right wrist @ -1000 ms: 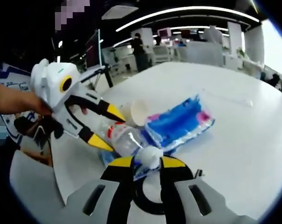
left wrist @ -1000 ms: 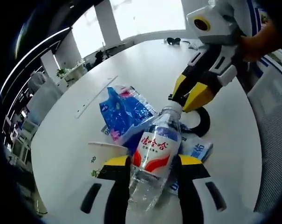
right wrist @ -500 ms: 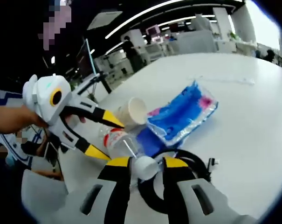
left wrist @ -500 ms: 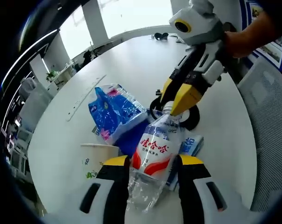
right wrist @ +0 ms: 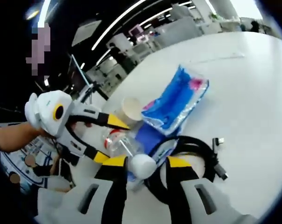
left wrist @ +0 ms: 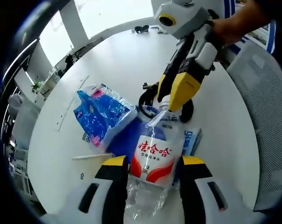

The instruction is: Arrange the tabletop items into an orderly group along one side of the table until the central work area is clear of visible clutter.

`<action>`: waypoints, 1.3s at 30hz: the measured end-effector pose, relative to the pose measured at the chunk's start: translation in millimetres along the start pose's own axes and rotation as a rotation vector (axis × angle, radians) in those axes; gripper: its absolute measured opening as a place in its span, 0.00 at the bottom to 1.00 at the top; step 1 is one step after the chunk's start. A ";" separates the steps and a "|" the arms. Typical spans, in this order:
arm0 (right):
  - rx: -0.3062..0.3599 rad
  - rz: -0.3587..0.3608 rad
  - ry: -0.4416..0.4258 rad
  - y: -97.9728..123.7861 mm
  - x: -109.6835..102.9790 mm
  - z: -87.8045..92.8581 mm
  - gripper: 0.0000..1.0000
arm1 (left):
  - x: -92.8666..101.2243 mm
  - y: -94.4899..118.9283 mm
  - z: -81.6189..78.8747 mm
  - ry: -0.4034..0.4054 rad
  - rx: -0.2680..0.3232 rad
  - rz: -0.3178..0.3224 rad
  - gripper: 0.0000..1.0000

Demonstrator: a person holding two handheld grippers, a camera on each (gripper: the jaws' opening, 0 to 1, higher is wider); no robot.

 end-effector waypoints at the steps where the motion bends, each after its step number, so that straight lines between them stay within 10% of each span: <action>1: -0.005 -0.001 -0.004 -0.3 0.0 0.3 0.27 | 0.4 -0.1 0.1 -0.002 -0.001 0.001 0.43; 18: 0.003 0.048 0.002 -4.0 -4.4 -3.0 0.24 | 7.0 1.8 -0.1 0.277 -0.041 -0.104 0.42; 39: 0.079 -0.050 -0.277 -17.4 1.8 -7.4 0.25 | 10.5 5.6 11.1 0.346 0.063 -0.137 0.41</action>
Point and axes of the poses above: the point that each gripper's makers call its tool centre point, and the gripper's own axes: y roughly backward along the fingers, x roughly to its right, z roughly out of its underside, the point moved 7 cm from there along y, roughly backward along the fingers, and after that the axes turned 10 degrees about -y, right-handed, at the moved point
